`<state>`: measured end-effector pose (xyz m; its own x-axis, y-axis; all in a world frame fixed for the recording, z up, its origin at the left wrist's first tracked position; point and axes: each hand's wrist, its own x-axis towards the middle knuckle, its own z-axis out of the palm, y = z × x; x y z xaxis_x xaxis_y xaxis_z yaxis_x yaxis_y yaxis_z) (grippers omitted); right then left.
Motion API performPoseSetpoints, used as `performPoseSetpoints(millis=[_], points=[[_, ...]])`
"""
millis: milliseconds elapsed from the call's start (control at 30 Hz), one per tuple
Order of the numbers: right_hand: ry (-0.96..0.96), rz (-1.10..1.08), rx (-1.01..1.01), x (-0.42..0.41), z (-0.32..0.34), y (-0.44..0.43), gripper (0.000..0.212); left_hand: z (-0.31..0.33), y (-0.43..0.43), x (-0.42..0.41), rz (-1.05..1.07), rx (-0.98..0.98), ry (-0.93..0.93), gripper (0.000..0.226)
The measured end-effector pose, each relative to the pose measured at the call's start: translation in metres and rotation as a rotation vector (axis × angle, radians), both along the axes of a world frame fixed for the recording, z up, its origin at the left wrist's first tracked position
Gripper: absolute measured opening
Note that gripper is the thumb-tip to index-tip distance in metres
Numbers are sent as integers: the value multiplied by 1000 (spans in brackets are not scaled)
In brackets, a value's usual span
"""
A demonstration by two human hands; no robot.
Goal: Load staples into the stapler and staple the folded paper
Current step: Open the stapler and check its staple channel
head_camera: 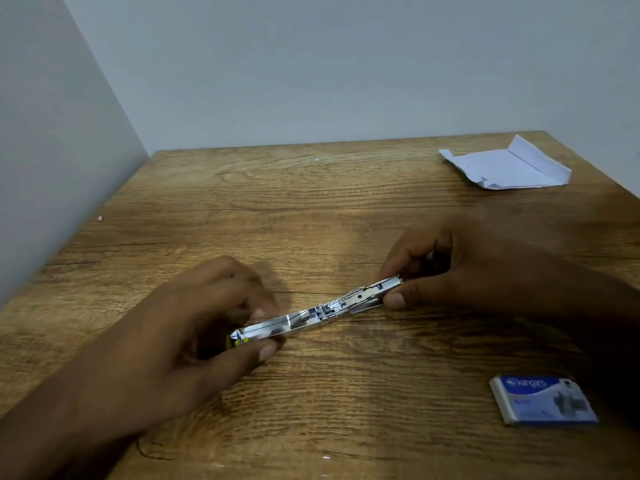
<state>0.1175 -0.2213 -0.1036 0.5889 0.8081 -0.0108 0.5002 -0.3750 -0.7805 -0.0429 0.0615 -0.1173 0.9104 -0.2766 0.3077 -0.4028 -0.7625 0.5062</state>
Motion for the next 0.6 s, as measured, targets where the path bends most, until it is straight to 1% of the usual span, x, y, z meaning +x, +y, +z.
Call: performPoseSetpoints(millis=[67, 167, 233, 333, 500, 600], points=[[23, 1, 8, 1, -1, 0, 27, 12, -14, 12, -68, 41, 9, 23], [18, 14, -9, 1, -1, 0, 27, 23, -40, 37, -166, 183, 20, 34], [20, 6, -3, 1, -1, -1, 20, 24, -55, 54, -184, 240, 58, 39], [28, -2, 1, 1, -3, -1, 16, 20, -61, 66, -202, 219, 101, 37], [13, -36, -11, 4, -7, -1, 20, 6, -57, 69, -228, 198, 3, 35], [24, -29, 13, 3, -7, -2, 19, 3, -58, 70, -209, 155, -11, 33]])
